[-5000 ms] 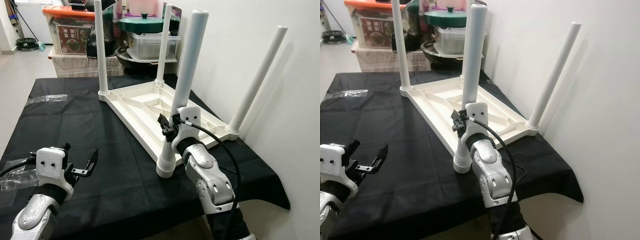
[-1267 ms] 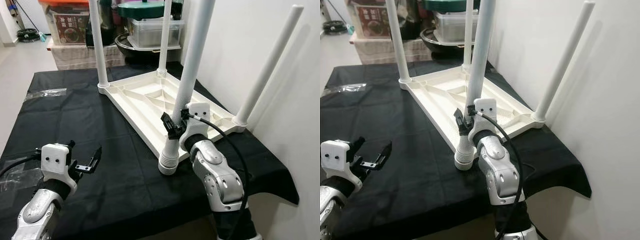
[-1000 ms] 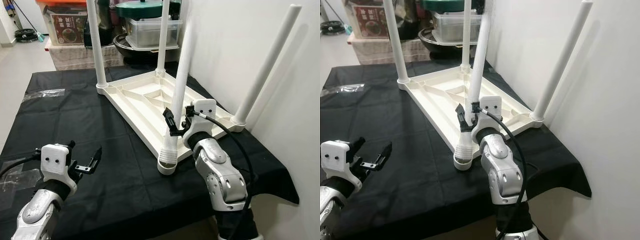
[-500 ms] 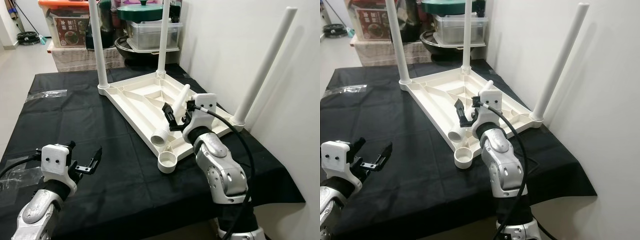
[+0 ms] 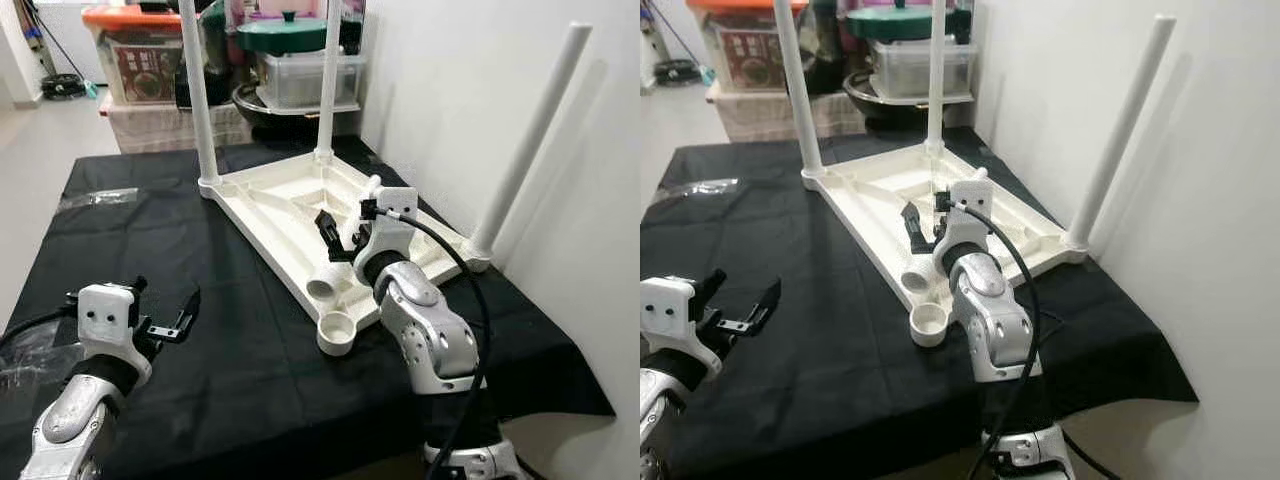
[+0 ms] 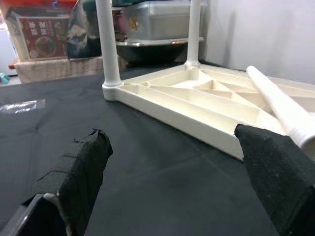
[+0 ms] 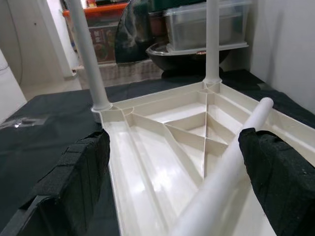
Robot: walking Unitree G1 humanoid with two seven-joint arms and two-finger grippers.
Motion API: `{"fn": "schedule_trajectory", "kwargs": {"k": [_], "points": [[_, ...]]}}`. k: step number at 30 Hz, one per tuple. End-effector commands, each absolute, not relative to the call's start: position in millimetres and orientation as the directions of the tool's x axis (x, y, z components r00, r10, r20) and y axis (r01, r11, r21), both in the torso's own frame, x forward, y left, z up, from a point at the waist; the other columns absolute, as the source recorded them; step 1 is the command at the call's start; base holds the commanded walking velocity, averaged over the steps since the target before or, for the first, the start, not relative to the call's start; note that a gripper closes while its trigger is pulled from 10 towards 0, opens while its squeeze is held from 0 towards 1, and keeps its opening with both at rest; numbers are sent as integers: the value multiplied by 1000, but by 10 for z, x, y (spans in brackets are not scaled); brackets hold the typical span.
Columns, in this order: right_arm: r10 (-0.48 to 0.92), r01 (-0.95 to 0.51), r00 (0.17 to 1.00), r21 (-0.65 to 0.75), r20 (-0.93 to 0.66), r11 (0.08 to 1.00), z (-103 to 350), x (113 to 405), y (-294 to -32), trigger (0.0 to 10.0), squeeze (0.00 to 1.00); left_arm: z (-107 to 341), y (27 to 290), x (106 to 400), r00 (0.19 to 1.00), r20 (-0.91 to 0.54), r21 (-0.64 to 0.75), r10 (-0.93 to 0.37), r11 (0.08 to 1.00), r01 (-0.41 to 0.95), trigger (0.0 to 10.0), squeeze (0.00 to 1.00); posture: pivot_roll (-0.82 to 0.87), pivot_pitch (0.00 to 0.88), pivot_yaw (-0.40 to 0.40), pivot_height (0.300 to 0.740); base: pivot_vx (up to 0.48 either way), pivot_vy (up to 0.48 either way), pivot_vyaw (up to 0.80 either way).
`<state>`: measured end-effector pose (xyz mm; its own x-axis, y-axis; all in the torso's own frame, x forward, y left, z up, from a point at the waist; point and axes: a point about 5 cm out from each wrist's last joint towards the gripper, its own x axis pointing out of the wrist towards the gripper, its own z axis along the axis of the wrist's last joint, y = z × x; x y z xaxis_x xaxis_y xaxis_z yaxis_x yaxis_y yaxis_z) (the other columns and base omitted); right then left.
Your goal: Building children table
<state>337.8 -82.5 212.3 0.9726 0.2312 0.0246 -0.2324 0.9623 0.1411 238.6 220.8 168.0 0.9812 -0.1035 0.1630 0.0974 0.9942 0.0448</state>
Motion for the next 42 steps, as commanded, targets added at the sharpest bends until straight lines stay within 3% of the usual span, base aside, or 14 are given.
{"fn": "schedule_trajectory", "kwargs": {"k": [1,7,19,22,27,34,37,42], "points": [[251,-249,968,150,10,957,2114,3398,-773,10000,0,1676,2262,2366,984,158,54,-87,995,79,10000,0,1,0,-73,740,277,0,675],[252,-247,968,206,6,947,2149,3459,-766,10000,0,1682,2259,2358,983,162,52,-82,996,74,10000,0,7,0,-80,740,276,0,133],[94,-88,994,123,-49,989,2245,3704,-1053,10000,0,1653,2228,2346,985,152,46,-81,996,75,10000,0,3,0,-88,740,23,0,0],[81,-39,977,204,-198,978,2102,3808,-1140,10000,0,1645,2206,2356,985,150,48,-87,996,80,10000,0,2,0,-94,740,0,0,0],[-4,54,966,186,-260,981,2035,3924,-1417,10000,0,1647,2228,2351,985,154,49,-79,996,72,10000,0,4,0,-103,740,0,0,0],[131,22,882,319,-452,948,1721,3919,-1516,10000,0,1613,2211,2340,986,150,44,-75,997,69,10000,0,-3,0,-114,740,0,0,0],[131,22,882,319,-452,948,1721,3919,-1516,10000,0,1613,2211,2340,986,150,44,-75,997,69,10000,0,-3,0,-114,740,0,0,0],[245,16,819,447,-518,894,1459,3862,-1467,10000,0,1609,2201,2348,986,153,41,-72,997,67,10000,0,9,0,-118,740,0,0,0]]}}
